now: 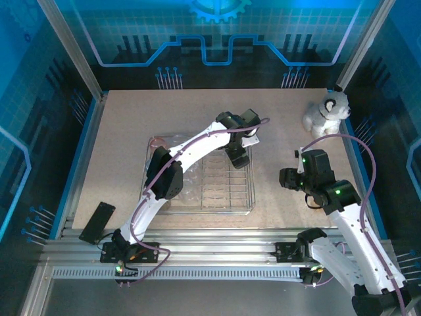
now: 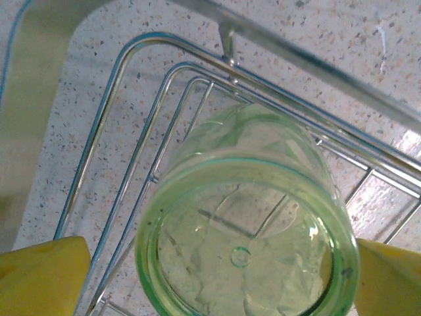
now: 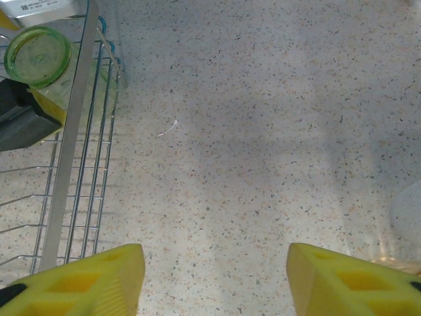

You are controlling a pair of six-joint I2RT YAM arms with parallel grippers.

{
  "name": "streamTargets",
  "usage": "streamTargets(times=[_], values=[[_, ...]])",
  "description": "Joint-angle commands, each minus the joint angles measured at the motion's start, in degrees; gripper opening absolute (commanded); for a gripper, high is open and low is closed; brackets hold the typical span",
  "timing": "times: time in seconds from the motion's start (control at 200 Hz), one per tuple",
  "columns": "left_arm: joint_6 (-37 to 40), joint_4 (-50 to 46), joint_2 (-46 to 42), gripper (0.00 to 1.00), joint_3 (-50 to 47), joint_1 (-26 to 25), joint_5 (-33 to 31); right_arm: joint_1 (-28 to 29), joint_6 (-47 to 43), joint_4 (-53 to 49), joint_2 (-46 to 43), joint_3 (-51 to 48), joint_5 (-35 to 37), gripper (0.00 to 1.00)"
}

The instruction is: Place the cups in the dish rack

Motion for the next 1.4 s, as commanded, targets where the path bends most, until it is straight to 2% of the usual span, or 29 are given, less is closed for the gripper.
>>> streamTargets(times=[0.0, 0.245, 0.525, 0.63, 0.705, 0.846, 0.971, 1.091, 1.396], values=[[-0.8, 4.7, -5.7, 0.99, -3.4, -0.3, -0.9, -2.6, 0.4, -0.7, 1.3, 0.8, -0.3, 0.62], [-4.7, 12.2, -15.9, 0.99, -14.6, -0.3, -5.3, -13.6, 0.5, -0.9, 8.0, 2.3, -6.1, 0.62], [-11.2, 26.9, -33.5, 0.99, -35.1, 0.0, -8.9, -24.7, -1.8, -2.3, 17.9, 5.4, 0.0, 0.61], [-16.5, 34.9, -42.2, 0.99, -44.8, 0.2, -7.8, -29.1, -2.9, -0.6, 21.5, 5.0, 0.4, 0.61], [-20.2, 40.5, -47.9, 0.99, -51.5, 0.2, -4.4, -31.4, -3.2, 0.9, 24.4, 4.8, -0.2, 0.61], [-26.0, 51.3, -57.4, 0.99, -63.2, 0.3, 6.1, -32.4, -3.5, 2.9, 28.8, 5.7, 0.8, 0.57], [-29.7, 58.7, -61.1, 0.99, -69.6, 0.3, 12.9, -32.3, -3.7, 3.3, 32.0, 6.6, 2.7, 0.54], [-30.0, 59.9, -60.3, 0.99, -70.4, 0.2, 15.7, -32.2, -3.8, 3.4, 34.4, 6.8, 4.4, 0.5], [-29.1, 61.2, -58.5, 0.99, -71.4, 0.3, 17.6, -31.1, -5.0, 4.6, 40.3, 7.8, 6.0, 0.46]])
